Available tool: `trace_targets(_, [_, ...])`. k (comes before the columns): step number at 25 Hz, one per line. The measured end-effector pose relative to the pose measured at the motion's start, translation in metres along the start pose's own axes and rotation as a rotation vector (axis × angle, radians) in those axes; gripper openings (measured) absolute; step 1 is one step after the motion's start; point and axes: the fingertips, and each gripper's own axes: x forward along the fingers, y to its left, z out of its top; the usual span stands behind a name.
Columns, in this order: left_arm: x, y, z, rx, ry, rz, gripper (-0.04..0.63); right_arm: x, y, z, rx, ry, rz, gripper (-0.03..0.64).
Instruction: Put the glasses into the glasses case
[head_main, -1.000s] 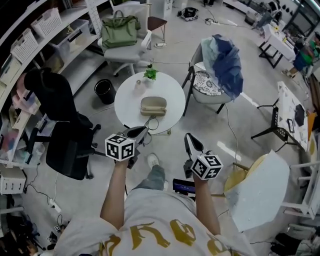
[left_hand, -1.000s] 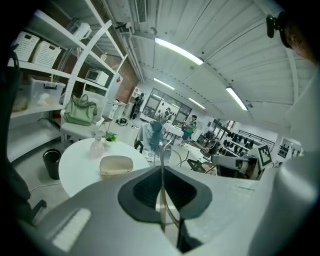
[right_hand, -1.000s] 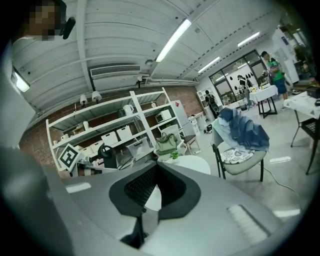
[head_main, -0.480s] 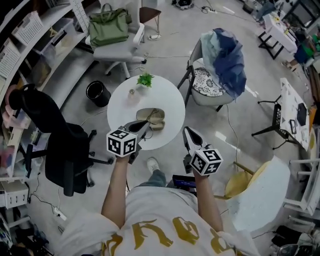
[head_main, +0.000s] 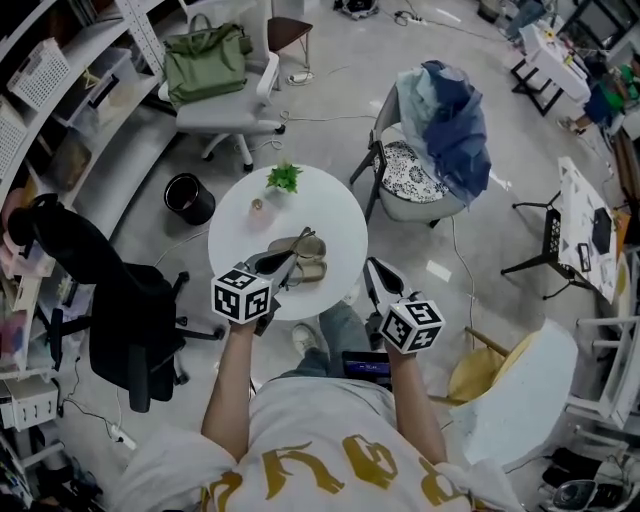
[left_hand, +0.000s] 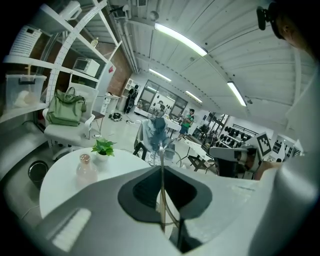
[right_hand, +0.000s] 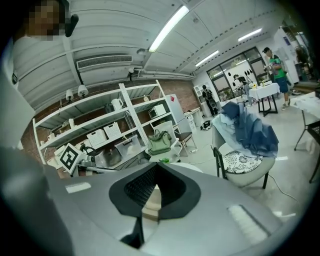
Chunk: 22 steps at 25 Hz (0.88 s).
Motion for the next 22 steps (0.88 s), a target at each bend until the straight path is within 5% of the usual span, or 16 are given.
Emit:
trace_targets(10, [0.016, 0.027, 0.015, 0.007, 0.003, 0.031, 0.015, 0.046, -0.005, 0.01, -0.041, 0.049, 0.065, 0.026])
trace_targets(22, [0.042, 0.041, -0.014, 0.033, 0.097, 0.034, 0.015, 0.065, -0.024, -0.01, -0.061, 0.148, 0.101, 0.026])
